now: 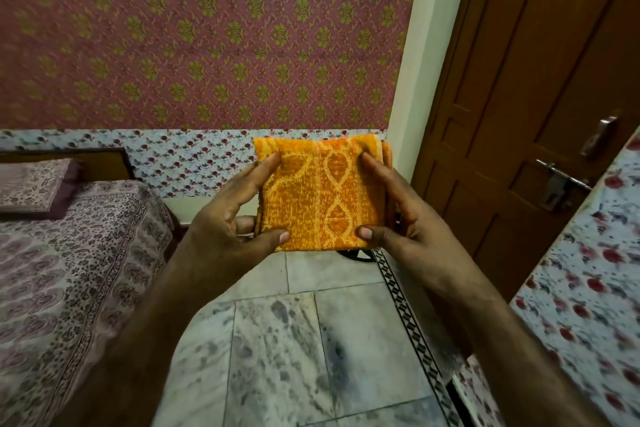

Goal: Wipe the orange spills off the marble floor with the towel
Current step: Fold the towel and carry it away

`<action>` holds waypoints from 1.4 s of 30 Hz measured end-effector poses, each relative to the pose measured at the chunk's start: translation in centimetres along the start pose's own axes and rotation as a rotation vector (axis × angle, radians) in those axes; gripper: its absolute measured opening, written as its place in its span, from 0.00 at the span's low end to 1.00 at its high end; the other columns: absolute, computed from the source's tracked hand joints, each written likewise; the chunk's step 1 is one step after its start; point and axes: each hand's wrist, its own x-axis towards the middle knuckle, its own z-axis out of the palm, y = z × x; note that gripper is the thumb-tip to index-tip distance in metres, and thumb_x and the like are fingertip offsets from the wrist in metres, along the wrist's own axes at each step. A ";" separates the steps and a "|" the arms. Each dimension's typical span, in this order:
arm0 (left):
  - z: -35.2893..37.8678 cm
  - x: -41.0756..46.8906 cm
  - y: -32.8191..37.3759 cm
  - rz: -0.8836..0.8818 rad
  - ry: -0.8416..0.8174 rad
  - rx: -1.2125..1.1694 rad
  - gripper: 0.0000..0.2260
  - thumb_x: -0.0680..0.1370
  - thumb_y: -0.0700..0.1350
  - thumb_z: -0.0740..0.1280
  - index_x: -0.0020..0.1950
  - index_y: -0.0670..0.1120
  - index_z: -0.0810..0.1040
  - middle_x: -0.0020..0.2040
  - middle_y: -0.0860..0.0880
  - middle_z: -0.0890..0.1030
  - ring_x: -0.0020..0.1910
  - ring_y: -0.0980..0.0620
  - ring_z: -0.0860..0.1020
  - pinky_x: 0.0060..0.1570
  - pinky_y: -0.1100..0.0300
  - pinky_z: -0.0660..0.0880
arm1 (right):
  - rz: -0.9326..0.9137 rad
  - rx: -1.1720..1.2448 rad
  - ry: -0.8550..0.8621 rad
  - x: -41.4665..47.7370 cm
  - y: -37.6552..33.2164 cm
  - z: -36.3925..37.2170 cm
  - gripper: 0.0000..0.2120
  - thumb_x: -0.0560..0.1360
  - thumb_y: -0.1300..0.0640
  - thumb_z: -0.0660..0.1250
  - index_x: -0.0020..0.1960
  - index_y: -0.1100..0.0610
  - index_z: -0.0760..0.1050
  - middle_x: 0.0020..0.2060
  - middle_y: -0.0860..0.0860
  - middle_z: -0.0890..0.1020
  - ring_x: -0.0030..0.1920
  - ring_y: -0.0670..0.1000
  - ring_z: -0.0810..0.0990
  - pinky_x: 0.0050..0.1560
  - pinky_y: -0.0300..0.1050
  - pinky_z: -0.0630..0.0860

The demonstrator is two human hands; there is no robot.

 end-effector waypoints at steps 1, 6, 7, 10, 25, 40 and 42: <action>0.5 -0.4 0.4 -0.001 0.005 0.011 0.41 0.71 0.30 0.74 0.78 0.54 0.62 0.76 0.59 0.66 0.67 0.65 0.74 0.55 0.63 0.80 | 0.002 0.008 -0.003 -0.6 0.1 -0.3 0.41 0.79 0.65 0.69 0.77 0.31 0.57 0.76 0.29 0.58 0.76 0.35 0.59 0.69 0.34 0.70; 3.4 -3.1 2.3 -0.031 0.021 -0.002 0.41 0.71 0.29 0.74 0.77 0.56 0.62 0.75 0.60 0.66 0.65 0.62 0.77 0.55 0.63 0.80 | -0.005 0.008 -0.034 -4.0 0.1 -1.6 0.40 0.79 0.65 0.69 0.78 0.34 0.57 0.77 0.32 0.58 0.76 0.33 0.58 0.69 0.29 0.67; 4.1 -3.7 2.7 -0.038 0.022 -0.015 0.41 0.71 0.29 0.73 0.76 0.58 0.62 0.75 0.60 0.66 0.65 0.60 0.78 0.56 0.61 0.80 | -0.007 0.008 -0.038 -4.9 0.0 -2.0 0.40 0.79 0.65 0.69 0.78 0.34 0.56 0.76 0.30 0.59 0.75 0.31 0.58 0.67 0.27 0.66; 5.8 -5.2 3.7 -0.048 0.025 -0.024 0.41 0.71 0.29 0.73 0.74 0.59 0.63 0.76 0.59 0.66 0.65 0.61 0.77 0.56 0.62 0.80 | 0.001 0.012 -0.046 -7.1 -0.2 -2.9 0.40 0.79 0.66 0.69 0.76 0.32 0.56 0.71 0.24 0.60 0.72 0.28 0.59 0.65 0.25 0.67; 8.2 -10.5 7.9 -0.081 -0.014 -0.093 0.40 0.72 0.29 0.72 0.76 0.59 0.64 0.73 0.63 0.68 0.64 0.63 0.77 0.56 0.59 0.80 | 0.002 0.035 -0.009 -14.4 -3.0 -3.4 0.41 0.78 0.68 0.70 0.77 0.34 0.57 0.79 0.37 0.59 0.78 0.38 0.59 0.68 0.30 0.67; 4.1 -17.0 9.3 -0.084 -0.059 -0.130 0.40 0.73 0.29 0.72 0.78 0.55 0.63 0.72 0.67 0.66 0.62 0.73 0.73 0.53 0.69 0.78 | 0.117 0.106 0.072 -19.1 -7.9 3.0 0.41 0.76 0.68 0.71 0.74 0.32 0.61 0.66 0.18 0.63 0.68 0.27 0.65 0.55 0.29 0.76; 3.8 -17.8 9.6 -0.087 -0.070 -0.141 0.40 0.73 0.29 0.72 0.77 0.56 0.63 0.71 0.69 0.67 0.61 0.73 0.74 0.52 0.71 0.77 | 0.134 0.102 0.079 -19.8 -8.8 3.5 0.41 0.76 0.68 0.71 0.73 0.31 0.61 0.62 0.15 0.63 0.65 0.24 0.67 0.54 0.29 0.77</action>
